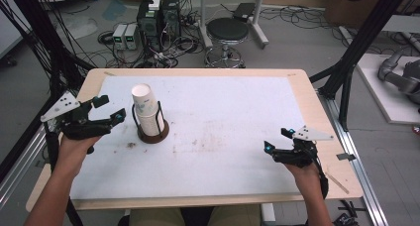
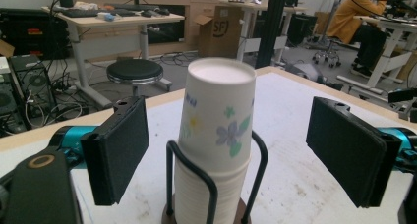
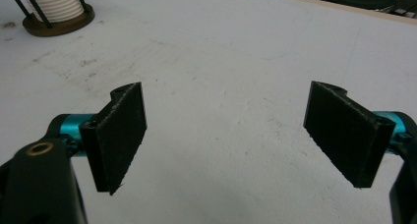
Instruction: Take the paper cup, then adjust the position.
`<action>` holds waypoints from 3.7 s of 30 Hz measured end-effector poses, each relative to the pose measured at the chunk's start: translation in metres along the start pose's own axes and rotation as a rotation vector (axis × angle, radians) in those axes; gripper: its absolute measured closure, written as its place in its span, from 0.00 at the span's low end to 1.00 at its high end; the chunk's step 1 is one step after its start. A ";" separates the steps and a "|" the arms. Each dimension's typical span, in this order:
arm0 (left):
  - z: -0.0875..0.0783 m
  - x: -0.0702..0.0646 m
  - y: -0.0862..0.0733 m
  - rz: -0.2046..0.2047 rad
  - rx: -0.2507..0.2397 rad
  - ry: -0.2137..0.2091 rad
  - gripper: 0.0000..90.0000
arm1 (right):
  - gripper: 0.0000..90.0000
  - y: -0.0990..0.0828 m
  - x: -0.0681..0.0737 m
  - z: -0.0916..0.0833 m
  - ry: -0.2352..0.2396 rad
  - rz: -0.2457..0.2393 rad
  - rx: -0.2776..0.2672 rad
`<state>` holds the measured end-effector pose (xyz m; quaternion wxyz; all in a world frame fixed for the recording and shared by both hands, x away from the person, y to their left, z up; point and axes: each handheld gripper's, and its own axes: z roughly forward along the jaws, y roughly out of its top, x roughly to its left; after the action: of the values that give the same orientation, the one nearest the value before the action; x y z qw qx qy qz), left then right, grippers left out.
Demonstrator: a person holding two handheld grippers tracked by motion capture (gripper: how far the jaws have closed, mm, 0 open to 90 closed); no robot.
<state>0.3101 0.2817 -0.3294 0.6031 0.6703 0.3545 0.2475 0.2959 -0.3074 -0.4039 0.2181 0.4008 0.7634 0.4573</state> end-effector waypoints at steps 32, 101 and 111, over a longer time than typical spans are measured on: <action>0.083 -0.004 0.026 0.089 0.203 -0.022 0.38 | 0.18 -0.003 0.000 -0.003 0.004 -0.001 0.014; 0.104 -0.096 0.048 0.126 0.058 -0.373 0.41 | 0.18 0.017 0.029 0.013 0.182 -0.053 -0.024; 0.113 -0.112 0.017 0.115 0.102 -0.422 0.41 | 0.18 0.026 0.048 0.024 0.281 -0.089 -0.036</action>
<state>0.3284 0.1230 -0.3185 0.6140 0.7561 0.1937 0.1174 0.2959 -0.2492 -0.3913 0.1364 0.2946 0.7950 0.5124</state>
